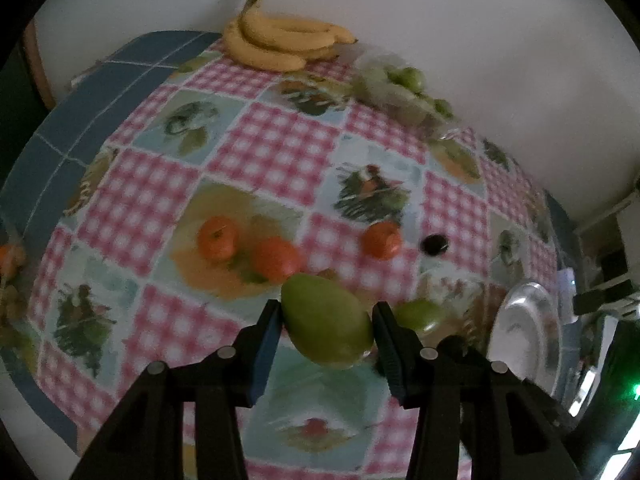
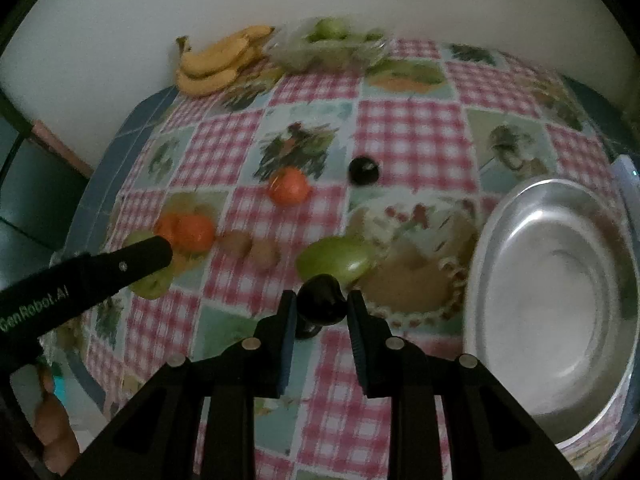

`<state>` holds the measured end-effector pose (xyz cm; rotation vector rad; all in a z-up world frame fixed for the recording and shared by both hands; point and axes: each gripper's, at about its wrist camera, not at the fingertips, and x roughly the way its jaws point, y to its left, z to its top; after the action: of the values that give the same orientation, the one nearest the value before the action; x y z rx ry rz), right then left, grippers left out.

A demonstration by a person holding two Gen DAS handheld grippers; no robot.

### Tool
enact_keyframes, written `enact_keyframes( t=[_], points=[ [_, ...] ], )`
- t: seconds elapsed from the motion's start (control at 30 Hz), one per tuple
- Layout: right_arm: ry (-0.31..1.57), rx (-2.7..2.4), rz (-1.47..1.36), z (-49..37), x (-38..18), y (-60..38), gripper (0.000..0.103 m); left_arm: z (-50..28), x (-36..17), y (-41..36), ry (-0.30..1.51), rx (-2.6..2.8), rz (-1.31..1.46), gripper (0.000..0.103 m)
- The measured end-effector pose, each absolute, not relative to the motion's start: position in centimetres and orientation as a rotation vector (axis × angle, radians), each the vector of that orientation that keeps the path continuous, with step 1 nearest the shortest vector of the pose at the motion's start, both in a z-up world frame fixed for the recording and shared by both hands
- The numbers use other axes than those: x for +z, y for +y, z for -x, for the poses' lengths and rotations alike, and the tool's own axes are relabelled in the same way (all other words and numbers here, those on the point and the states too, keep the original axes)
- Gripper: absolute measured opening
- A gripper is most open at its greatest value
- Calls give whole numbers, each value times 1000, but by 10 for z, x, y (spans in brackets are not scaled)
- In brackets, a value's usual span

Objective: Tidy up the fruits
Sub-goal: 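Carry the pear and plum over the steel bowl and open both tools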

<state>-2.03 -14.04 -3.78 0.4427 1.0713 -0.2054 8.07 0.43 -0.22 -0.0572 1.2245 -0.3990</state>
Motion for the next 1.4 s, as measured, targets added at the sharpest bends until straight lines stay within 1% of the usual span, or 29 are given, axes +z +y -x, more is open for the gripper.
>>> enact_keyframes(
  t=[0.3,0.73,1.17,1.4],
  points=[
    [1031,-302,-508,26,-26,-186,27,-80,-4,-45,1232,-404,60,49],
    [999,-514,-586,68,-26,-253,27,-56,-12,-116,1250,-495,-35,49],
    [981,-731,-701,131,-39,-316,27,-2,-34,-186,1270,-662,-181,49],
    [1032,-742,-729,130,-59,-319,27,19,-51,-201,1253,-715,-264,50]
  ],
)
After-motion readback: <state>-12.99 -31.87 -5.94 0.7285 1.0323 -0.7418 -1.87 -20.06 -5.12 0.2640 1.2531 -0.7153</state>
